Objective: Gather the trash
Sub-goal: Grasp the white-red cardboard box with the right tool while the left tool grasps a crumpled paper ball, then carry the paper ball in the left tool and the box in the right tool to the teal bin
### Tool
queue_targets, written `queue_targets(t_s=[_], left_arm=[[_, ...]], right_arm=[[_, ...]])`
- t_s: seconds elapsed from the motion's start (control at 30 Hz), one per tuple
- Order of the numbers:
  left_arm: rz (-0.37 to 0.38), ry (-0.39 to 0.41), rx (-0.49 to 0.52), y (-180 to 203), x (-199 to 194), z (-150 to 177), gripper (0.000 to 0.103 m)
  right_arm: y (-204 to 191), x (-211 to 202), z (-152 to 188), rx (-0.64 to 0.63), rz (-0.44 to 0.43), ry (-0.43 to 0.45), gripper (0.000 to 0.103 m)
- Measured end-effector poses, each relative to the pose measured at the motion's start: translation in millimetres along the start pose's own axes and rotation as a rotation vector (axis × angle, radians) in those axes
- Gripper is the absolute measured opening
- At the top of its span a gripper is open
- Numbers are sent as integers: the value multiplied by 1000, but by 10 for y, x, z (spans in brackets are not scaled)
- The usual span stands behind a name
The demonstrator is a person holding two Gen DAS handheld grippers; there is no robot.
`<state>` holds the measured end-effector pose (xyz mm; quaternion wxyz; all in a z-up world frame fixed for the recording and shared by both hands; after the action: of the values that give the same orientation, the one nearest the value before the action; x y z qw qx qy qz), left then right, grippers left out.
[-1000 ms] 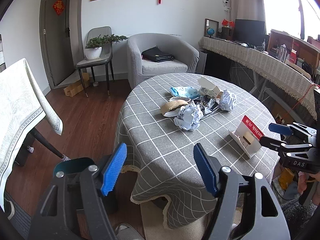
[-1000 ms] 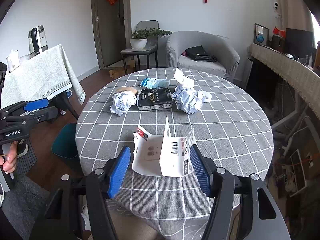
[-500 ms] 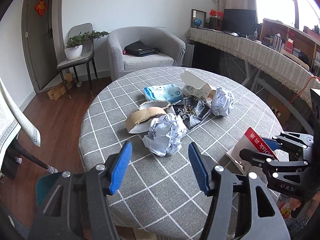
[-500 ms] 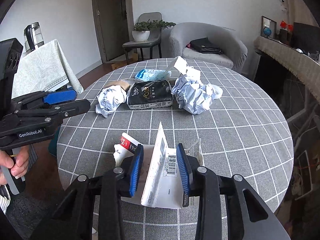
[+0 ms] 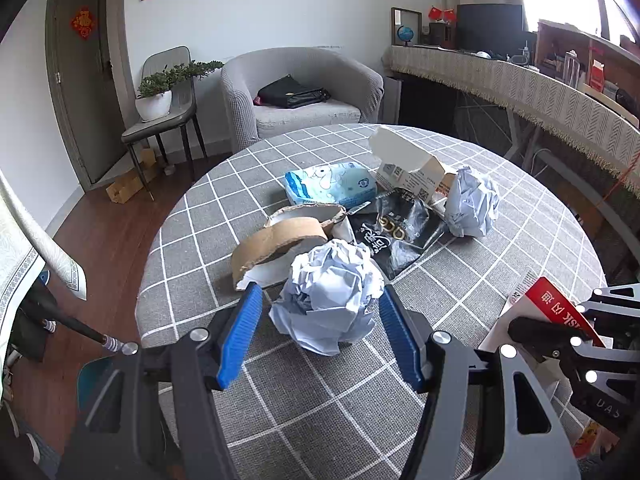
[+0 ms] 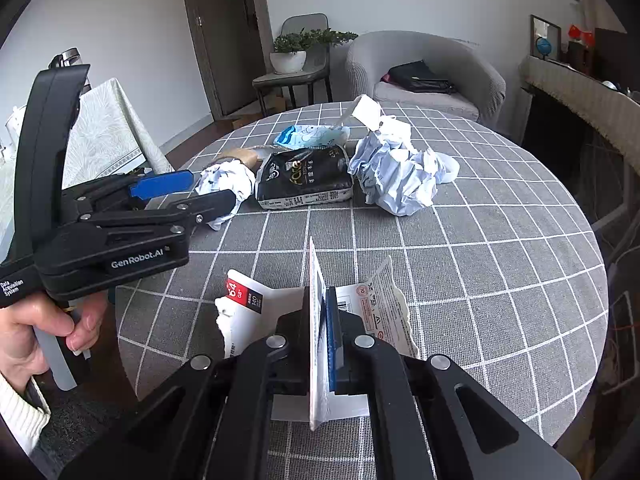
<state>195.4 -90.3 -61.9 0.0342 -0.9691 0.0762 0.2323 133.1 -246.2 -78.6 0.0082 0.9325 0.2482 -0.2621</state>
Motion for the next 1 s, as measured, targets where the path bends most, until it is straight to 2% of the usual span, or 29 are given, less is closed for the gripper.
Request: queue_targets(t_s=[0.07,0.17,0.4,0.63,0.8,1.0], left_arm=[[-2,-3,-13,17,45,11,54],[-8,10,-14,34,60,-4,49],[41,41,-41,51,-97,-39,48],[58,97,-56,-22,-348,-142,48],[-21,142,-83,-406,-481,-188,48],[-116,123,-125,-1013,-541,-142,48]], right_arm=[[10,-6,-6,3,-2,4,4],[21,-19,-11,14,-8,9,2],[80,-119,-152,62,-19,60,1],[136,-129,-308,127,-5,108,1],[31,-71,-401,131,13,137,1],[-315,58,-527,107,-32,145,1]])
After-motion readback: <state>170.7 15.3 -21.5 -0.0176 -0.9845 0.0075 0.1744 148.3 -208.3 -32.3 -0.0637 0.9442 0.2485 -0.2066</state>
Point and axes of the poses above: each gripper's, at about its wrist camera, not at the fingertips, and x roughly the way its jaws point, y to its right, z to its underside, the point moved 4 cm from there along x, roughly the way its jaws point, and after that the axes turned 14 degrees about y, right-handed, at the moved point
